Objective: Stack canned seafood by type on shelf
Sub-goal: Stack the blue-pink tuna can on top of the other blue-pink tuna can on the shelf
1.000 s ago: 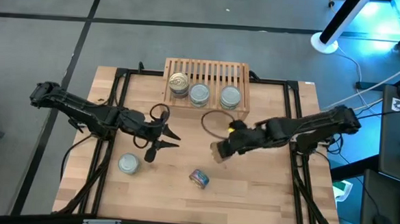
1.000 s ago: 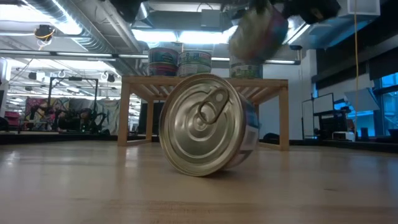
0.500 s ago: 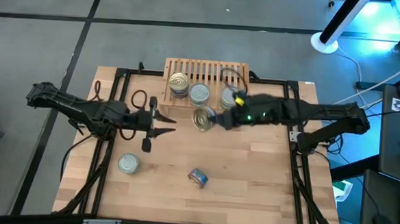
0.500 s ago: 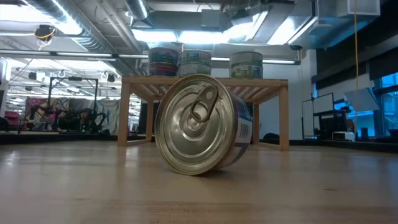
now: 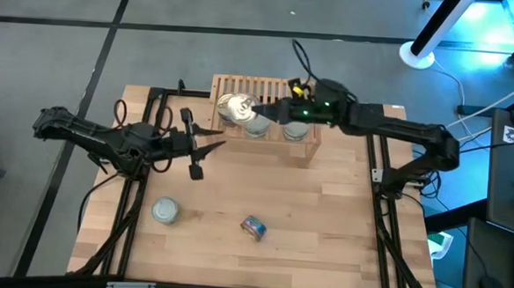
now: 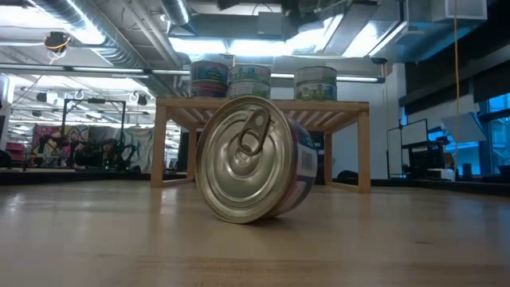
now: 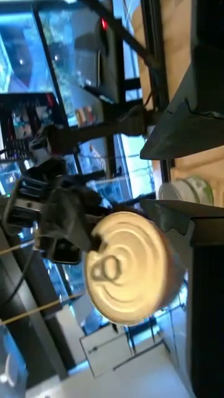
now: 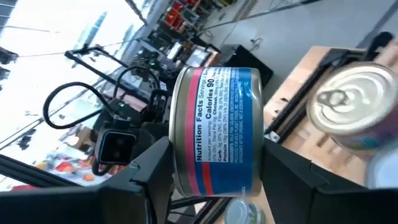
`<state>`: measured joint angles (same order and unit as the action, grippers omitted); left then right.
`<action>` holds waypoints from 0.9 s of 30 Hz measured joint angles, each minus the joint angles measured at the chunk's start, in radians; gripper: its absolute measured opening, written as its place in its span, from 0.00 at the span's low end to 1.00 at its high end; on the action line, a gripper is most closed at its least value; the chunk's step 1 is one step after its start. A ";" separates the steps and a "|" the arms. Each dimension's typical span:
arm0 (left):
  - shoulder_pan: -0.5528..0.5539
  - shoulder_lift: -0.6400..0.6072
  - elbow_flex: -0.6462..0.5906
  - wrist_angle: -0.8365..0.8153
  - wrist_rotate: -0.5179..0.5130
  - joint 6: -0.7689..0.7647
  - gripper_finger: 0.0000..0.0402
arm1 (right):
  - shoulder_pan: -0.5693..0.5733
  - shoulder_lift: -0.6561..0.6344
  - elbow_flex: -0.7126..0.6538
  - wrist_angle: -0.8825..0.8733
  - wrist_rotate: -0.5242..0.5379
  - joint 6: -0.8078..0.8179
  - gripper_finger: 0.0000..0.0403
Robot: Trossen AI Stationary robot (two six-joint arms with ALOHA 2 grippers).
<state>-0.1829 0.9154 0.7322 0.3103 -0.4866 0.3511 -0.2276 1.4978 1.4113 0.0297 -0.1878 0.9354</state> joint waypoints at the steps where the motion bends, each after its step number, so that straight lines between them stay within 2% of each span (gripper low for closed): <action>1: 0.009 0.000 0.000 0.004 0.000 0.001 0.27 | -0.011 0.016 0.000 0.023 -0.018 0.001 0.49; 7: 0.071 0.000 0.000 0.020 0.000 0.000 0.27 | -0.068 0.115 0.000 0.105 -0.102 0.056 0.49; 14: 0.154 0.000 0.000 0.021 0.001 -0.002 0.27 | -0.118 0.189 0.000 0.216 -0.148 0.129 0.49; 27: 0.345 0.003 0.000 0.016 0.001 -0.009 0.27 | -0.133 0.236 0.000 0.215 -0.138 0.146 0.49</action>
<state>0.1625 0.9188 0.7322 0.3267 -0.4852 0.3426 -0.3605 1.7333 1.4109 0.2445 -0.3260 1.0814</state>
